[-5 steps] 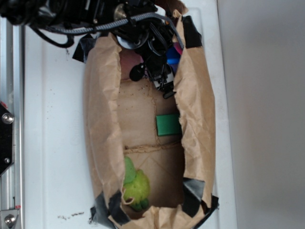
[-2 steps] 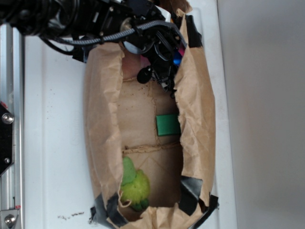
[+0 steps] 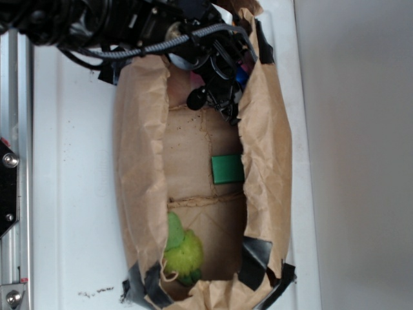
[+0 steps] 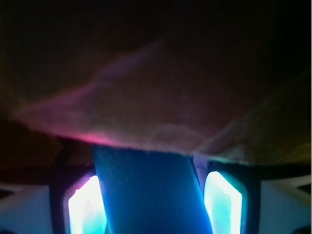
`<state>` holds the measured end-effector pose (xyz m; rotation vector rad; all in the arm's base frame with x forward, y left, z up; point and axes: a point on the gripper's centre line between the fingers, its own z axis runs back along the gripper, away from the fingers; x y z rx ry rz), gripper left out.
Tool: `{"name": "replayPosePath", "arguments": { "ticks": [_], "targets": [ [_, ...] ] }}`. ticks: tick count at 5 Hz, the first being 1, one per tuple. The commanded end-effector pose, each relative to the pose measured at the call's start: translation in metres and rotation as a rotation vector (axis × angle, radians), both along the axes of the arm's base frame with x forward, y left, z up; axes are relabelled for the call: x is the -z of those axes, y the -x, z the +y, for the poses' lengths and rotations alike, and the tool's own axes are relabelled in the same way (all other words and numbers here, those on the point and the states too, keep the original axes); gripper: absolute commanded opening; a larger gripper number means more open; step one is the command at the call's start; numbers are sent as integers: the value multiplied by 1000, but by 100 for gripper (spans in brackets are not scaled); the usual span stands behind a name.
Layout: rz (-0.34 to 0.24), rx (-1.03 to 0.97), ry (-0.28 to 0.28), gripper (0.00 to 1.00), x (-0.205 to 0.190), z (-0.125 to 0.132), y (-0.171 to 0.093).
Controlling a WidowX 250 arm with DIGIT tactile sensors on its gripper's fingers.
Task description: Grab the blue block.
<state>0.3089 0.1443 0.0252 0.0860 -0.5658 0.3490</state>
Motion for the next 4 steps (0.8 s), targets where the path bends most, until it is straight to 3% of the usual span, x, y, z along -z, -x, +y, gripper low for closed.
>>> {"name": "replayPosePath", "arguments": {
  "ticks": [1,3,4],
  "targets": [
    [13,-54,-2,0,-7,24,2],
    [155,-101,95,0,-60,35,47],
    [208,-69,155,0,-90,22,61]
  ]
}}
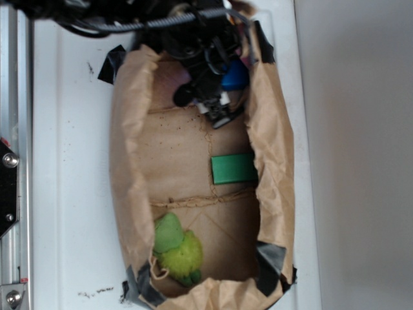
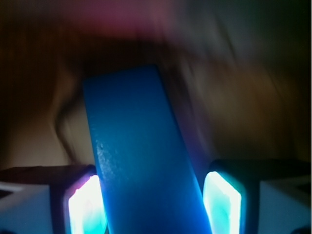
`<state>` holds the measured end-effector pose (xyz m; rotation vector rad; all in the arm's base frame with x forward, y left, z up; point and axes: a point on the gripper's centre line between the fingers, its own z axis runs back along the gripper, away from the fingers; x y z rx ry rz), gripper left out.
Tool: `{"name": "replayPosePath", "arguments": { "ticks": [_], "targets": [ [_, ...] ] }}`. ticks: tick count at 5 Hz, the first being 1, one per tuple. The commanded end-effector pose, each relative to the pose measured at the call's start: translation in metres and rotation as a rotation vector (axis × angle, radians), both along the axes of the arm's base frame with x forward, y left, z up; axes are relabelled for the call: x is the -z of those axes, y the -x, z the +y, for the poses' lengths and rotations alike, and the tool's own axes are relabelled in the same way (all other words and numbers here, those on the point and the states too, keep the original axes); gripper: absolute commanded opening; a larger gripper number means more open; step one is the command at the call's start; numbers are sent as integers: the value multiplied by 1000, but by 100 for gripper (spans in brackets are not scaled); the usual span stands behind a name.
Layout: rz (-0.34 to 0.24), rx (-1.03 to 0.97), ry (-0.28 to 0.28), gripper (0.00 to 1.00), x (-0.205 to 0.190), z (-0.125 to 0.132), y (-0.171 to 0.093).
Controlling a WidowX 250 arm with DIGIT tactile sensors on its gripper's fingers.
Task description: Grab the blue block.
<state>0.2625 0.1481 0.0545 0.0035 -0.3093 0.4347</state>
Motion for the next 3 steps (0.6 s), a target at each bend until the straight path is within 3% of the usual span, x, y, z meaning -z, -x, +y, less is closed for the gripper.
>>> {"name": "replayPosePath", "arguments": {
  "ticks": [1,2,3],
  "targets": [
    [5,22,24,0,-83,4,22],
    [-1,52,34,0,-97,-7,22],
    [-3,106,11,0,-120,-35,29]
  ]
}}
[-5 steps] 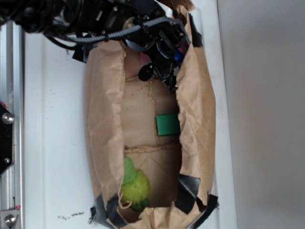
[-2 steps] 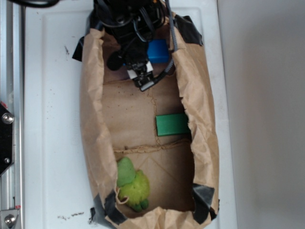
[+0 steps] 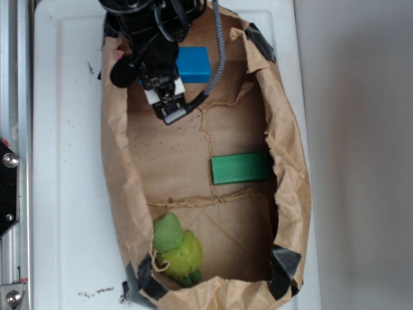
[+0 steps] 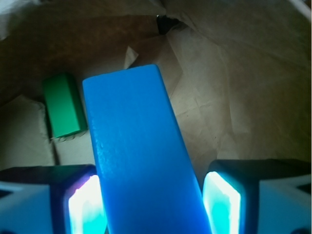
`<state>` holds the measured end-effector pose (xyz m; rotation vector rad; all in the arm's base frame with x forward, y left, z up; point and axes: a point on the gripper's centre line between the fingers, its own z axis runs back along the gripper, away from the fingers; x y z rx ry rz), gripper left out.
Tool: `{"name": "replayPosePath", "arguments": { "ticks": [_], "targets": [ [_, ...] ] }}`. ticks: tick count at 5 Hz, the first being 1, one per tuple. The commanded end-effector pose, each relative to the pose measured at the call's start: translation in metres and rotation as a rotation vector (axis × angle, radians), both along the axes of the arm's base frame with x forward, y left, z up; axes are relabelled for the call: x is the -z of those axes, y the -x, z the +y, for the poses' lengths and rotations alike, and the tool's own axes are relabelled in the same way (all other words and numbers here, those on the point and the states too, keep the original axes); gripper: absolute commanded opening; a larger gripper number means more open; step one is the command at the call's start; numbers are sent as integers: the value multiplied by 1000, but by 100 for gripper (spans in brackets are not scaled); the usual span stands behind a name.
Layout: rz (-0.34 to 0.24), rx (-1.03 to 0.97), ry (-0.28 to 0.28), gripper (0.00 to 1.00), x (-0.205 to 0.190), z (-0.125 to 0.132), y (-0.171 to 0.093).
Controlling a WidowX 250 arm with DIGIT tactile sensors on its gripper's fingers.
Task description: Grab the blue block.
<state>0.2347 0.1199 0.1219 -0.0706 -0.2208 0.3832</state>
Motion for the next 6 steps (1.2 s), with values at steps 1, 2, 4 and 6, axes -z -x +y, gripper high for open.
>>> {"name": "replayPosePath", "arguments": {
  "ticks": [1,2,4,6],
  "targets": [
    [-82,88,-96,0,-69,-25,9],
    [-62,133,-83,0,-86,-29,10],
    [-55,183,-45,0,-117,-46,1],
    [-48,224,-26,0,-111,-62,-7]
  ]
}}
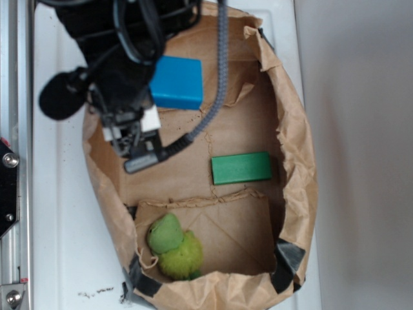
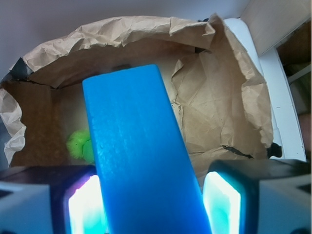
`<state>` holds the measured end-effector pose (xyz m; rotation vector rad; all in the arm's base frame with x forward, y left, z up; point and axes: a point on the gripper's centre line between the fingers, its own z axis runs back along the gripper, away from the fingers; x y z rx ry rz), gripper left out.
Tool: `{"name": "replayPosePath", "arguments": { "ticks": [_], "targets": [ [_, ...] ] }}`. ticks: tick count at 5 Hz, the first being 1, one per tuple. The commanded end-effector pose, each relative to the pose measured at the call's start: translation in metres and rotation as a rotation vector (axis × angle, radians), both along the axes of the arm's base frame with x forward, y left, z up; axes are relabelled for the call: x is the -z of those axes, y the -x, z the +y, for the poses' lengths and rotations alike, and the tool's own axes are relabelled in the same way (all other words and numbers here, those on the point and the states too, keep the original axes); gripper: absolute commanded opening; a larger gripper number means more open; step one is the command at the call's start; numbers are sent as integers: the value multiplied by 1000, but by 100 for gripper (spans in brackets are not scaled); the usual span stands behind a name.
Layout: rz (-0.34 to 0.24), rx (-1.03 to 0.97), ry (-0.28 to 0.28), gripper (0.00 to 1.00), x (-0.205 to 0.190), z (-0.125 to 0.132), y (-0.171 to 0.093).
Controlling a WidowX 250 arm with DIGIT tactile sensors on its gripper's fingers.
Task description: Grab the blue block.
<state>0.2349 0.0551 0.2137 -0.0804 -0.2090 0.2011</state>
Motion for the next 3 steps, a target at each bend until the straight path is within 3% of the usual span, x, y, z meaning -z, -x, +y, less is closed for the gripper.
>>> {"name": "replayPosePath", "arguments": {
  "ticks": [1,3],
  "targets": [
    [-53,65,-20,0,-14,-4,0],
    [-57,32,-27,0,0,-8,-1]
  ]
}}
